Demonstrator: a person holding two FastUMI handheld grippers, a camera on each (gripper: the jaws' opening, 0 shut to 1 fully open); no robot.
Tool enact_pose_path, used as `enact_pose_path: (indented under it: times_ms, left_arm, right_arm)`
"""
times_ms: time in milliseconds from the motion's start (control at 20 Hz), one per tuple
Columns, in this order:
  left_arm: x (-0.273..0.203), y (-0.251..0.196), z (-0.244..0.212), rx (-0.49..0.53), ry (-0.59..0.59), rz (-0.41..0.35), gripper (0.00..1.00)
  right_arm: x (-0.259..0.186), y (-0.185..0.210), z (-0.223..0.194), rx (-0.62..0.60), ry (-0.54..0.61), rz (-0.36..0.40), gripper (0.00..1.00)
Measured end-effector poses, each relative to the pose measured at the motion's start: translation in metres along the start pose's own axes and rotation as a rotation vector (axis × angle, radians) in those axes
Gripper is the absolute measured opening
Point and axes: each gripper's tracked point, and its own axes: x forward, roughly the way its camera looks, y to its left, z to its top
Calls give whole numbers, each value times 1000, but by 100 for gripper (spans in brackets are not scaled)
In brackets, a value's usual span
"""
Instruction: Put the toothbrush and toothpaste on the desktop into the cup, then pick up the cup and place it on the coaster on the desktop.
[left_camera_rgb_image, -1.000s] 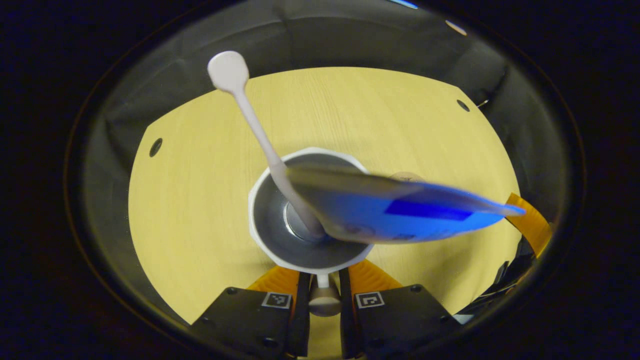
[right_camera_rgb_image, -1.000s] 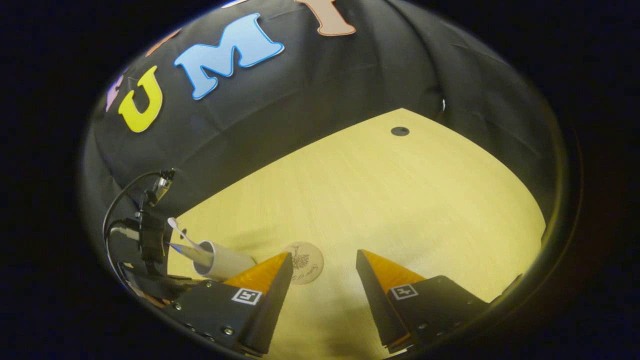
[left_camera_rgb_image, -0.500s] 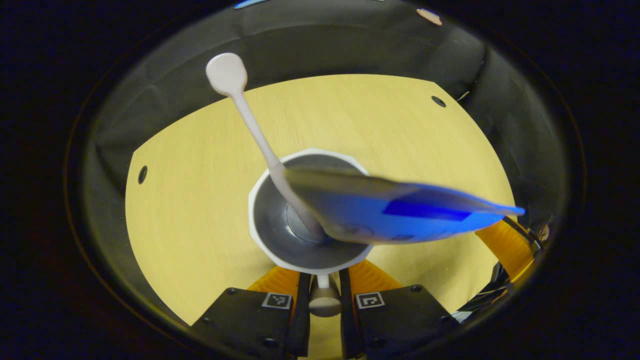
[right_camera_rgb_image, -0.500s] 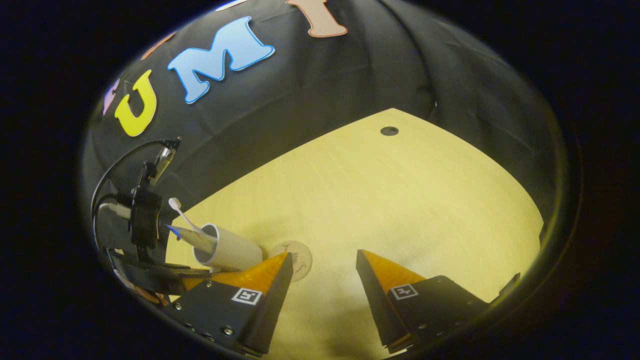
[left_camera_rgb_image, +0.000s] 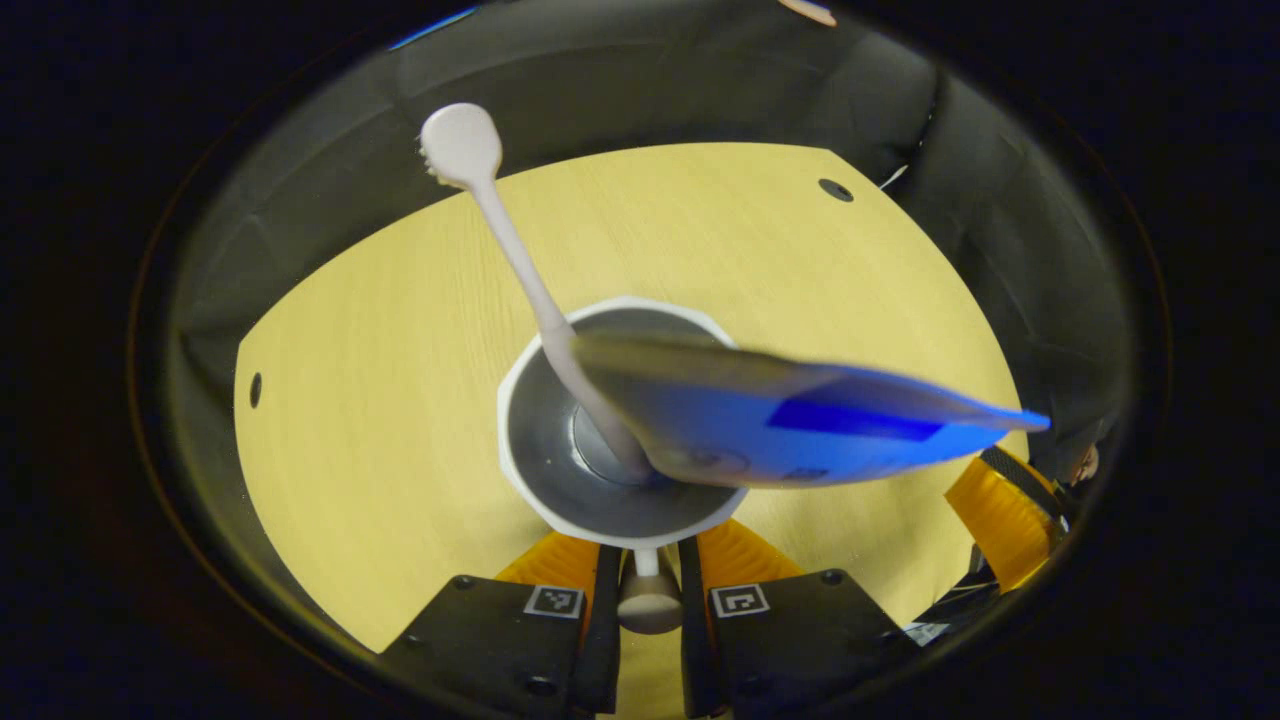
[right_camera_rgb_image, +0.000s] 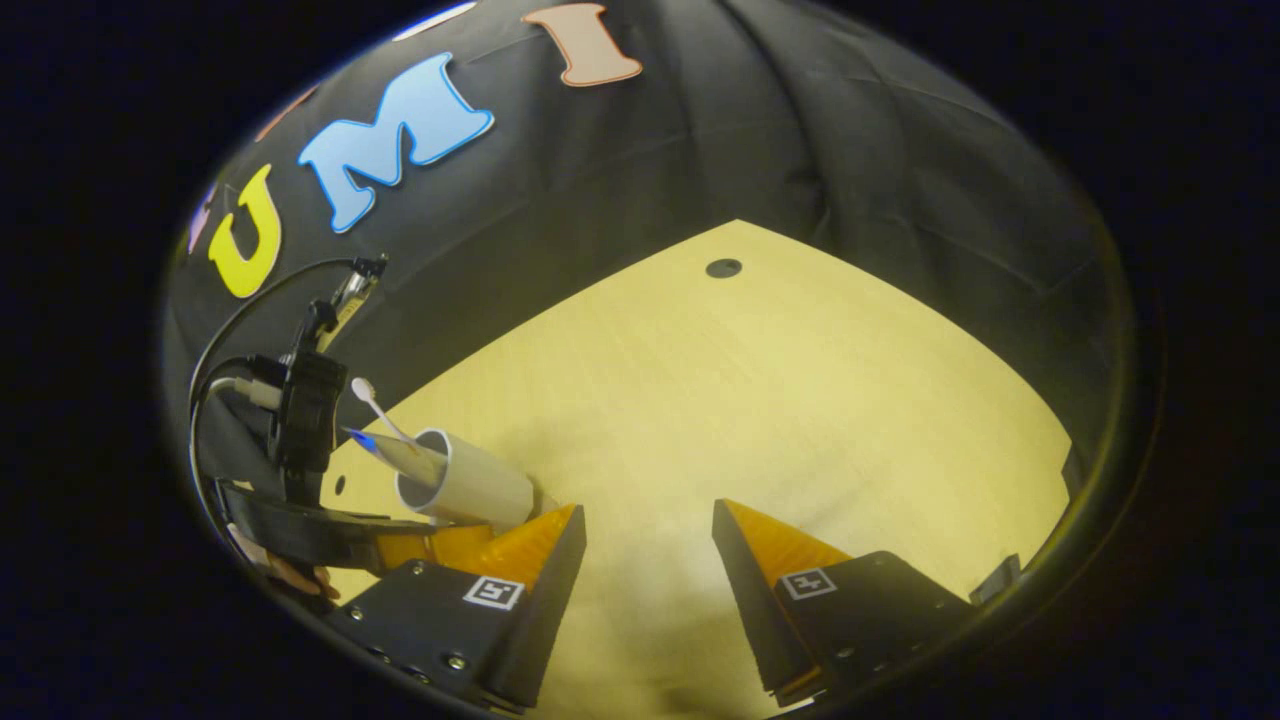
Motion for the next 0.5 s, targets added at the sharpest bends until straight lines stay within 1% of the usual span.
enact_pose_path:
  times_ms: [200,300,350,450,500]
  left_arm:
    - [12,18,-13,-10,19,22,32]
    - [18,20,-18,-19,30,35,32]
    - [20,21,-18,-24,23,39,27]
    - [21,25,-21,-31,20,50,27]
    - [21,29,-25,-39,19,58,32]
  right_arm:
    - [-4,-17,3,11,2,-17,77]
    - [-2,-20,4,13,8,-20,77]
    - [-2,-22,3,16,10,-20,77]
    - [-4,-24,3,19,12,-17,77]
    - [-6,-24,3,19,13,-12,77]
